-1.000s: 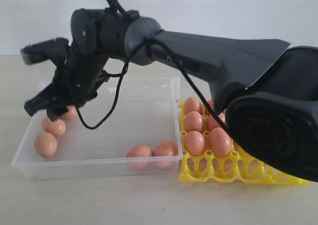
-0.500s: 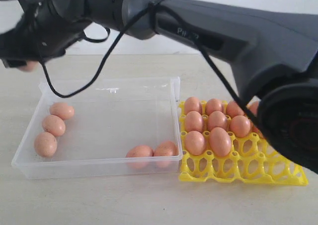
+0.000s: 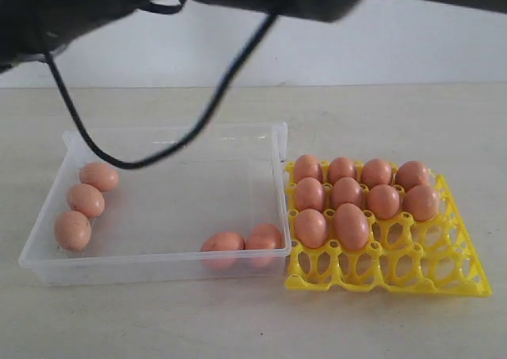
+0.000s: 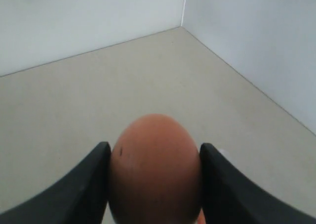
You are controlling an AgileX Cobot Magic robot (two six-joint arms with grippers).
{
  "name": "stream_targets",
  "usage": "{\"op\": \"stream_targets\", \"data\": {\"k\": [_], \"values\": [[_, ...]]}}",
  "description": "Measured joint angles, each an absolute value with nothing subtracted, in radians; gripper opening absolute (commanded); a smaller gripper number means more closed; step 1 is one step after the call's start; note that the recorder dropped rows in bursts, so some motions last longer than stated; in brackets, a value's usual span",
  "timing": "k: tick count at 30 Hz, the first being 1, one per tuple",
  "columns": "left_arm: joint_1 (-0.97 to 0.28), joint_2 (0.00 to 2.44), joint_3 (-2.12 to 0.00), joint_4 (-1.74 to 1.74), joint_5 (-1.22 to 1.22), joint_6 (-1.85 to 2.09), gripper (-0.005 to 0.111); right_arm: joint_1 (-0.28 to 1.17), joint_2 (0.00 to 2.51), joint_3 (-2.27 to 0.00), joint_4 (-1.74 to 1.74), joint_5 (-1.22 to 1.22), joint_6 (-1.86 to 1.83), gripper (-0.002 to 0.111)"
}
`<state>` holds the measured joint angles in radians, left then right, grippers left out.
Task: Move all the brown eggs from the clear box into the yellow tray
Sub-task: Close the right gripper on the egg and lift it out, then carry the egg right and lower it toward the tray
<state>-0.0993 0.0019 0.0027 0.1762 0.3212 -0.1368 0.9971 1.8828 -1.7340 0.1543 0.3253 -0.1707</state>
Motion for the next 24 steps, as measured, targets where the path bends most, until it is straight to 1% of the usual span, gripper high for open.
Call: {"op": "stream_targets", "data": {"k": [3, 6, 11, 13, 16, 18, 19, 20, 21, 22, 24], "values": [[-0.099, 0.002, 0.003, 0.179, 0.326, -0.108, -0.004, 0.978, 1.748, -1.469, 0.15, 0.186, -0.142, 0.0], [-0.099, 0.002, 0.003, 0.179, 0.329, -0.092, -0.004, 0.912, 1.583, -1.213, 0.15, 0.077, -0.089, 0.0], [-0.099, 0.002, 0.003, 0.179, 0.33, -0.087, -0.004, 0.71, 1.319, -0.848, 0.15, 0.009, -0.016, 0.0], [-0.099, 0.002, 0.003, 0.179, 0.33, -0.087, -0.004, 0.621, 1.219, -0.745, 0.15, 0.0, -0.01, 0.0], [-0.099, 0.002, 0.003, 0.179, 0.33, -0.094, -0.004, 0.512, 1.113, -0.655, 0.142, 0.0, -0.033, 0.0], [-0.099, 0.002, 0.003, 0.179, 0.332, -0.124, 0.002, 0.427, 1.081, -0.627, 0.135, 0.009, -0.112, 0.0], [-0.099, 0.002, 0.003, 0.179, 0.332, -0.131, 0.011, 0.406, 1.081, -0.626, 0.132, 0.009, -0.144, 0.0], [-0.099, 0.002, 0.003, 0.179, 0.332, -0.142, 0.014, 0.343, 1.106, -0.625, 0.13, -0.033, -0.199, 0.0], [-0.099, 0.002, 0.003, 0.179, 0.332, -0.15, 0.023, 0.313, 1.122, -0.625, 0.137, -0.077, -0.203, 0.0], [-0.099, 0.002, 0.003, 0.179, 0.332, -0.167, 0.026, 0.234, 1.168, -0.625, 0.205, -0.203, -0.174, 0.0], [-0.099, 0.002, 0.003, 0.179, 0.332, -0.176, 0.03, 0.155, 1.215, -0.63, 0.321, -0.336, -0.037, 0.0]]}}
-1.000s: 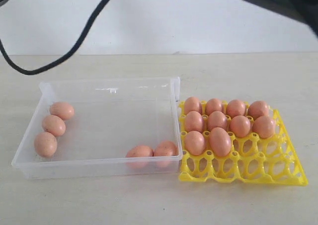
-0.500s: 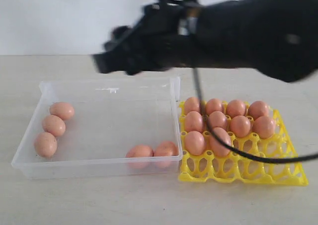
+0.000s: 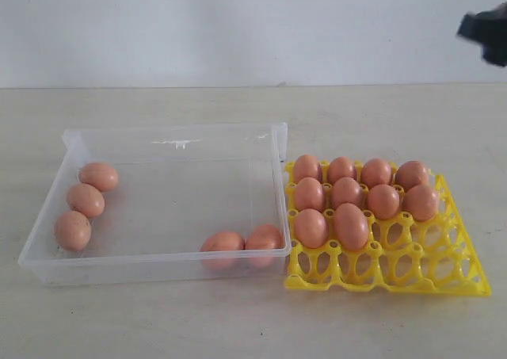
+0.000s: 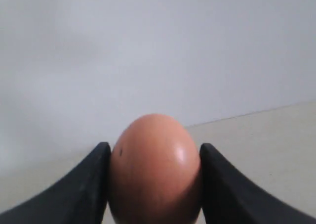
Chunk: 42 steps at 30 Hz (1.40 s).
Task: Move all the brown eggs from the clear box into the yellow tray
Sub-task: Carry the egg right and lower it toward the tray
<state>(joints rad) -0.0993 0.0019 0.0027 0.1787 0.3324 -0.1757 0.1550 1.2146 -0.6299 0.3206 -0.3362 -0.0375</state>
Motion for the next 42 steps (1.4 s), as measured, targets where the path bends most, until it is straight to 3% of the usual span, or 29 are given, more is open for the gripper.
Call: {"op": "stream_targets", "data": {"k": [2, 6, 8, 12, 15, 20, 26, 33, 42], "values": [[-0.099, 0.002, 0.003, 0.179, 0.332, -0.181, 0.03, 0.063, 1.287, -0.646, 0.232, -0.479, 0.354, 0.0], [-0.099, 0.002, 0.003, 0.179, 0.332, -0.181, 0.03, -0.022, 1.474, -0.752, -0.746, -0.867, 1.083, 0.0], [-0.099, 0.002, 0.003, 0.179, 0.332, -0.181, 0.03, -0.027, 1.586, -0.838, -1.14, -1.074, 1.295, 0.0], [-0.099, 0.002, 0.003, 0.179, 0.332, -0.181, 0.028, -0.028, 1.669, -0.864, -1.44, -1.17, 1.443, 0.0], [-0.099, 0.002, 0.003, 0.179, 0.332, -0.17, 0.02, -0.029, 1.674, -0.829, -1.523, -1.182, 1.428, 0.0], [-0.099, 0.002, 0.003, 0.179, 0.332, -0.157, -0.003, -0.029, 1.634, -0.678, -1.543, -1.14, 1.302, 0.0], [-0.099, 0.002, 0.003, 0.183, 0.332, -0.128, -0.004, -0.031, 1.627, -0.549, -1.5, -0.836, 1.196, 0.0], [-0.099, 0.002, 0.003, 0.183, 0.332, -0.121, -0.004, -0.031, 1.627, -0.547, -1.363, -0.868, 1.097, 0.0], [-0.099, 0.002, 0.003, 0.183, 0.332, -0.121, -0.004, -0.031, 1.627, -0.547, -1.379, -0.741, 1.105, 0.0]]}}
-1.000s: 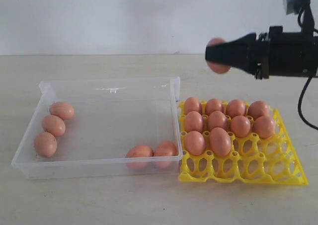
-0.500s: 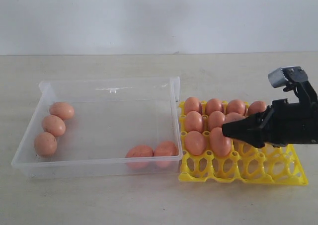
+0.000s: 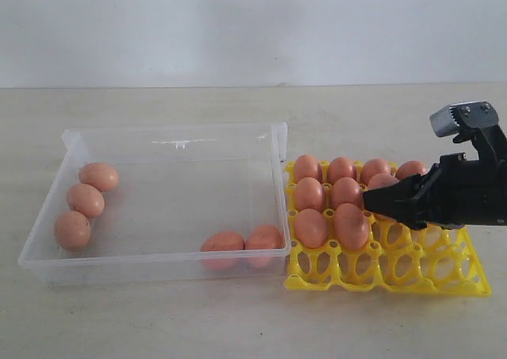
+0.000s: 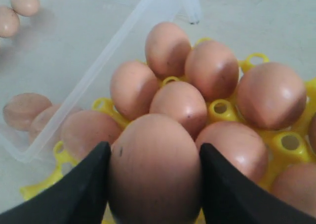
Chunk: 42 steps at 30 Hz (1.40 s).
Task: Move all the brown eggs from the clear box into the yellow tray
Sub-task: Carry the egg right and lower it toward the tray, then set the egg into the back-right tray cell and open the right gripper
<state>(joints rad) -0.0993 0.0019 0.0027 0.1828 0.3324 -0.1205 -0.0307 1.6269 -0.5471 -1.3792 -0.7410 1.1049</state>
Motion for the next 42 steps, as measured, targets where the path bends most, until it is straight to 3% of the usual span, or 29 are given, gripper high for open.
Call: {"op": "stream_targets", "data": {"k": [29, 31, 34, 36, 42], "values": [[-0.099, 0.002, 0.003, 0.183, 0.332, -0.12, -0.004, -0.031, 1.695, -0.547, -1.403, -0.697, 0.96, 0.0], [-0.099, 0.002, 0.003, 0.183, 0.332, -0.12, -0.004, -0.031, 1.698, -0.547, -1.401, -0.702, 0.951, 0.007], [-0.099, 0.002, 0.003, 0.183, 0.332, -0.12, -0.004, -0.031, 1.698, -0.547, -1.401, -0.711, 0.947, 0.043], [-0.099, 0.002, 0.003, 0.183, 0.332, -0.12, -0.004, -0.031, 1.698, -0.547, -1.401, -0.726, 0.943, 0.057], [-0.099, 0.002, 0.003, 0.183, 0.332, -0.12, -0.004, -0.031, 1.698, -0.547, -1.392, -0.744, 0.943, 0.061]]}}
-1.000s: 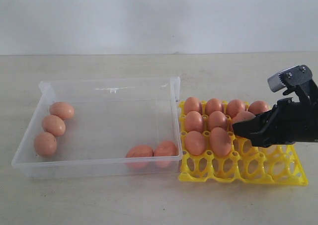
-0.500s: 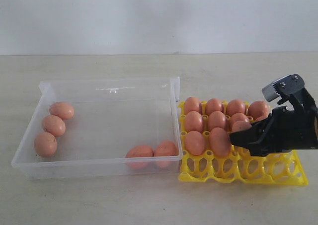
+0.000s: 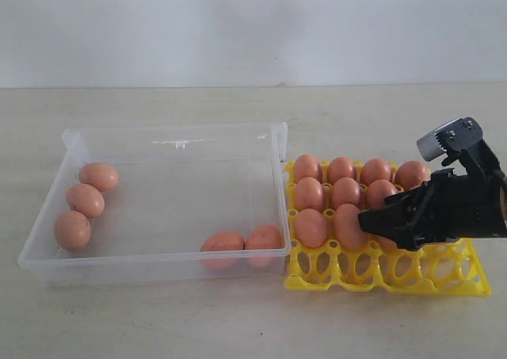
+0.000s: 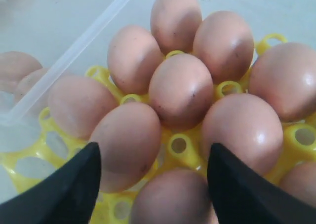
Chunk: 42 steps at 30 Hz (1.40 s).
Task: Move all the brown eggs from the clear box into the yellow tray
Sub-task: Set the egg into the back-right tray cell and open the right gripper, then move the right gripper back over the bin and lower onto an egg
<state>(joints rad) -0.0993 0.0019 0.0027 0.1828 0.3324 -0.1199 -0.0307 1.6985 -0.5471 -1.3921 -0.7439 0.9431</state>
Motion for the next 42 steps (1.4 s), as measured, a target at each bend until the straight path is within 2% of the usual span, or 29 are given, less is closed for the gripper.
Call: {"op": "stream_targets", "data": {"k": [7, 14, 19, 23, 25, 29, 32, 34, 36, 38, 42], "values": [[-0.099, 0.002, 0.003, 0.181, 0.326, -0.12, -0.004, -0.031, 1.698, -0.547, -1.371, -0.748, 0.96, 0.059], [-0.099, 0.002, 0.003, 0.176, 0.314, -0.12, -0.004, -0.031, 1.601, -0.547, -1.197, -0.75, 0.928, 0.029], [-0.099, 0.002, 0.003, 0.158, 0.312, -0.12, -0.004, -0.031, 1.513, -0.547, -1.076, -0.868, 0.9, 0.0], [-0.099, 0.002, 0.003, 0.14, 0.308, -0.12, -0.004, 0.043, 1.494, -0.551, -0.97, -1.04, 0.9, 0.0], [-0.099, 0.002, 0.003, 0.132, 0.308, -0.12, -0.004, 0.146, 1.493, -0.578, -0.936, -1.033, 0.898, 0.0], [-0.099, 0.002, 0.003, 0.118, 0.307, -0.12, -0.004, 0.404, 1.494, -0.699, -0.922, -0.73, 0.831, 0.0], [-0.099, 0.002, 0.003, 0.108, 0.304, -0.12, -0.004, 0.624, 1.544, -0.856, -0.878, -0.281, 0.733, 0.0], [-0.099, 0.002, 0.003, 0.104, 0.295, -0.12, -0.004, 0.72, 1.622, -1.002, -0.842, 0.052, 0.69, 0.0], [-0.099, 0.002, 0.003, 0.104, 0.276, -0.12, -0.004, 0.778, 1.716, -1.156, -0.782, 0.308, 0.628, 0.0], [-0.099, 0.002, 0.003, 0.104, 0.249, -0.12, -0.004, 0.803, 1.801, -1.305, -0.641, 0.454, 0.498, 0.0], [-0.099, 0.002, 0.003, 0.104, 0.19, -0.12, -0.004, 0.823, 1.976, -1.671, -0.084, 0.67, 0.061, 0.0]]}}
